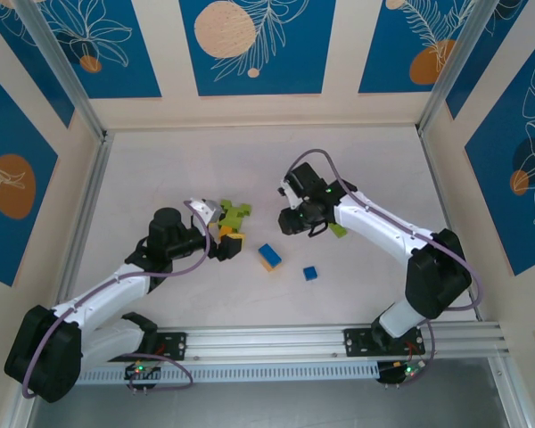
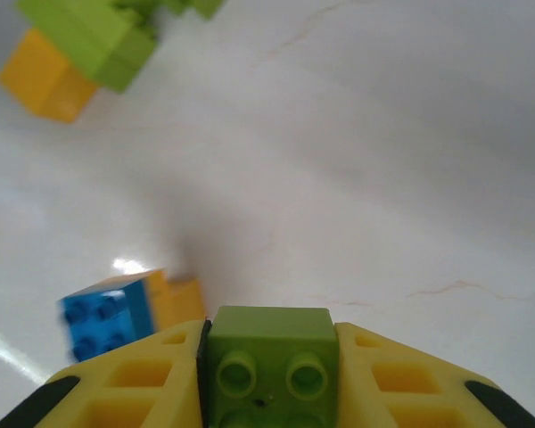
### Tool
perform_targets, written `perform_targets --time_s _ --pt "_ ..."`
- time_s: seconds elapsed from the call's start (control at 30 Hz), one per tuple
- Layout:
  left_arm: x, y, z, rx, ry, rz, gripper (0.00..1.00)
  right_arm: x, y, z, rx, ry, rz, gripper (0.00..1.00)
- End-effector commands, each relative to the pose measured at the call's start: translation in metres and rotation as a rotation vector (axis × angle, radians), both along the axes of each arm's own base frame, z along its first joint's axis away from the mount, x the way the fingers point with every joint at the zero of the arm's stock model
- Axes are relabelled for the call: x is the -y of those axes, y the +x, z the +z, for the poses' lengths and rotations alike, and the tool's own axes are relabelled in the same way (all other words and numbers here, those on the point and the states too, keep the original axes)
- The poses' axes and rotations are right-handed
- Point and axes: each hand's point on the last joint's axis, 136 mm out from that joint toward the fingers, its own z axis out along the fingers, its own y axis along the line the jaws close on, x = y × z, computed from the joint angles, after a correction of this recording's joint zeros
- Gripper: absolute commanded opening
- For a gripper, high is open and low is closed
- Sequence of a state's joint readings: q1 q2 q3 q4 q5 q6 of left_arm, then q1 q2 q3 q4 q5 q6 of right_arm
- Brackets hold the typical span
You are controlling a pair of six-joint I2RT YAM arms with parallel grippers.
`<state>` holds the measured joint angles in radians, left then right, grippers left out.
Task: Assemble a carrot with lego
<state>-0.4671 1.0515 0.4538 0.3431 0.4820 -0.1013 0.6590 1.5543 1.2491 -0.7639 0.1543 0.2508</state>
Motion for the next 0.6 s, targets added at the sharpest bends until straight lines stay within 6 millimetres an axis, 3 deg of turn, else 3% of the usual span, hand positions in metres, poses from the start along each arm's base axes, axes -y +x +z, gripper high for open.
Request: perform_targets --time_s 0.0,0.3,0.57 --pt "0.004 0.003 0.018 0.055 -0.019 -0.024 0.99 -0.014 -0.033 0.006 -0.112 -0.002 0.117 0.34" --pt "0.003 0.001 0.021 0.067 -0.022 -0.023 0.99 -0.045 -0.045 -0.006 -0.15 -0.069 0.204 0.33" --pt "0.004 0.001 0.022 0.066 -0.025 -0.025 0.99 -0.047 -0.051 -0.019 -0.161 -0.11 0.213 0.32"
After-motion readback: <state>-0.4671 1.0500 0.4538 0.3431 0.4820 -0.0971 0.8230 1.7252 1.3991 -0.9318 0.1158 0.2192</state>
